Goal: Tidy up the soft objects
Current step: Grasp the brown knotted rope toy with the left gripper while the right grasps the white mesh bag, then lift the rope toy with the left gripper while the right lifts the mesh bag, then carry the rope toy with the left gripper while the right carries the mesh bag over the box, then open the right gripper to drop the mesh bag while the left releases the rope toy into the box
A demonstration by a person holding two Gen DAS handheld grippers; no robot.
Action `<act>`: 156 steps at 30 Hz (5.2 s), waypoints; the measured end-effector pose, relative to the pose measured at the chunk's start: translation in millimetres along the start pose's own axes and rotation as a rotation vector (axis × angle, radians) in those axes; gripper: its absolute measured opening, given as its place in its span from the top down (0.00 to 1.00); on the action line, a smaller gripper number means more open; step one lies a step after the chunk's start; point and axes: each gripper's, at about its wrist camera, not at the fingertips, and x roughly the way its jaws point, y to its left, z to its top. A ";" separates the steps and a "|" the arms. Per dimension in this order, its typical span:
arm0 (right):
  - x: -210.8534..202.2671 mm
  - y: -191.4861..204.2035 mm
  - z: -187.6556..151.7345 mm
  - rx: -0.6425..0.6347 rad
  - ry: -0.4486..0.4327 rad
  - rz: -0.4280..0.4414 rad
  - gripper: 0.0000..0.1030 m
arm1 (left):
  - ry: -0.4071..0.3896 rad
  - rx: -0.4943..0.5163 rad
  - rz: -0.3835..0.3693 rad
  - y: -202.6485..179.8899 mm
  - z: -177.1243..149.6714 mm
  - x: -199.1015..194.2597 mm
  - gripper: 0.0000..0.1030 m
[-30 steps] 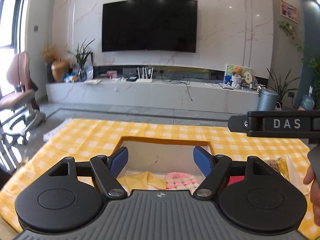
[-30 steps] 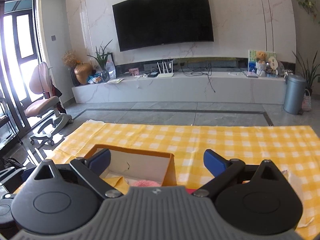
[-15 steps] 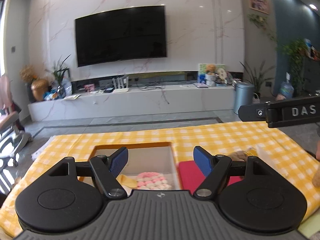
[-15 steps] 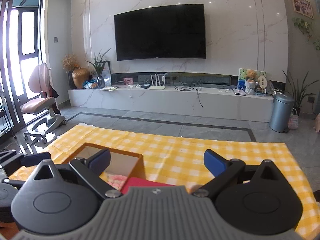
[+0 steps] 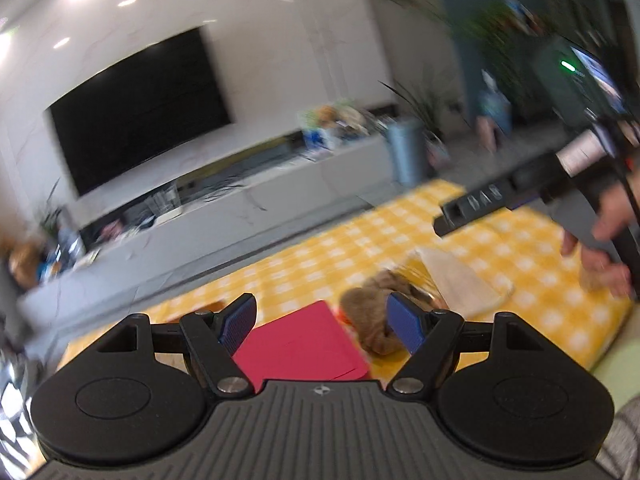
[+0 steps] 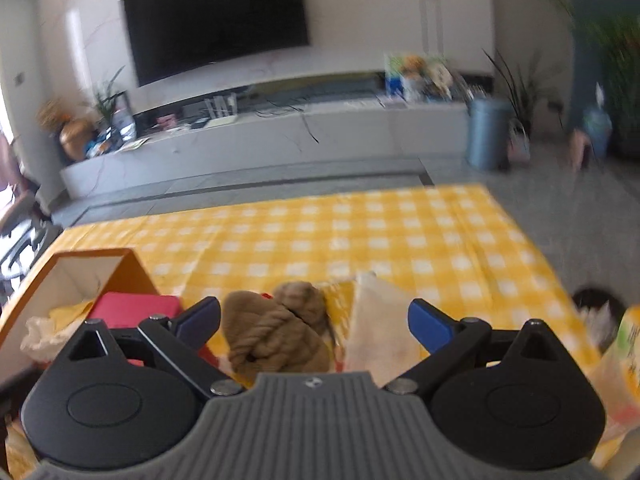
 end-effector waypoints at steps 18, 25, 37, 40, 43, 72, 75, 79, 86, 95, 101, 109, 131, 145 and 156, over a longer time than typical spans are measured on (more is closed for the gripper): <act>130.7 -86.3 -20.8 0.385 0.250 -0.008 0.05 | 0.425 0.308 -0.263 -61.4 21.5 178.7 0.15; 160.3 -79.7 -24.6 0.371 0.310 -0.018 0.05 | 0.522 0.369 -0.243 -81.6 14.8 225.8 0.15; 171.3 -74.7 -30.8 0.323 0.325 -0.084 0.14 | 0.578 0.152 -0.143 -70.3 23.6 277.0 0.10; 165.9 -81.9 -31.4 0.339 0.318 -0.092 0.29 | 0.571 0.107 -0.115 -64.7 20.5 286.0 0.10; 161.0 -89.4 -32.3 0.359 0.313 -0.103 0.42 | 0.582 0.053 -0.122 -58.4 19.4 294.4 0.09; 122.8 -98.4 -15.5 0.426 0.188 -0.060 0.95 | 0.335 -0.084 -0.233 -28.7 31.0 207.9 0.61; 115.0 -96.3 -12.4 0.419 0.164 -0.052 0.95 | 0.275 -0.088 -0.242 -26.2 30.0 190.7 0.62; 105.7 -95.7 -7.4 0.422 0.131 -0.014 0.95 | 0.225 -0.145 -0.265 -16.0 29.8 170.6 0.61; 79.6 -96.2 6.9 0.457 0.038 0.078 0.95 | 0.050 -0.227 -0.280 14.5 33.8 112.8 0.62; 34.6 -55.7 28.2 0.378 -0.069 0.189 0.95 | -0.123 -0.348 -0.203 69.8 15.5 24.0 0.61; -0.7 -4.6 42.7 0.284 -0.136 0.345 0.95 | -0.209 -0.505 -0.112 117.7 -16.5 -27.3 0.62; -27.8 101.0 41.9 0.067 -0.149 0.492 0.95 | -0.223 -0.734 -0.023 184.8 -49.9 -35.6 0.62; 90.4 276.1 -29.4 -0.193 0.197 0.410 0.92 | -0.091 -1.027 -0.028 282.4 -164.6 -7.5 0.62; 71.1 280.2 -20.2 -0.327 0.030 0.311 0.24 | 0.078 -0.801 -0.035 267.3 -145.5 -11.4 0.61; 60.4 269.6 -18.9 -0.271 0.051 0.304 0.24 | 0.283 -0.792 -0.040 253.9 -156.7 19.2 0.61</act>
